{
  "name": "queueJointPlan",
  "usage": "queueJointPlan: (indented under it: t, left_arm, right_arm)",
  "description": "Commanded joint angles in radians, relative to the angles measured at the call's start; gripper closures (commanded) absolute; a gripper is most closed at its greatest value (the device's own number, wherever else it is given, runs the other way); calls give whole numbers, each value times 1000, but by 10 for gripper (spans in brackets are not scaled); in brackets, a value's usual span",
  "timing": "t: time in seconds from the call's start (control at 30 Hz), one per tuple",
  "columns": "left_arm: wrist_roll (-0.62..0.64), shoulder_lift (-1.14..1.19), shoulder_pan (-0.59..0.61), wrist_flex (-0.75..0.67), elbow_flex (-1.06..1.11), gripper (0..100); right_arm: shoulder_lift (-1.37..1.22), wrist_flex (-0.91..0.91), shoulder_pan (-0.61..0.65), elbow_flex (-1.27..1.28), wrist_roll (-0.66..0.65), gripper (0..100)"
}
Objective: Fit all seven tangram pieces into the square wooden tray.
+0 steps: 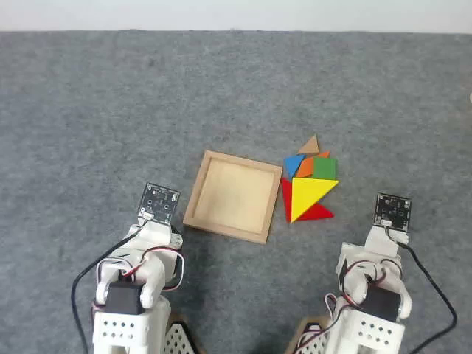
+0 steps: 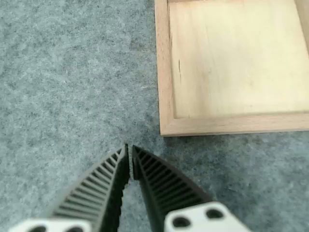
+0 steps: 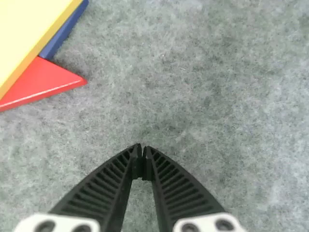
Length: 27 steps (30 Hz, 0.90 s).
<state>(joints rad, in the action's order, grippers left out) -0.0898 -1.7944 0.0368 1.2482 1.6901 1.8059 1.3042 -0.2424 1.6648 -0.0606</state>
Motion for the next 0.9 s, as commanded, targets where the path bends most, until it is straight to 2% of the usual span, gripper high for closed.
queueJointPlan:
  t: [0.0, 0.87]
  left_arm:
    - [3, -9, 6, 6, -5, 985]
    - [5, -9, 6, 6, -5, 985]
  right_arm:
    - [8, 7, -8, 18, 12, 991]
    - [8, 7, -8, 18, 12, 991]
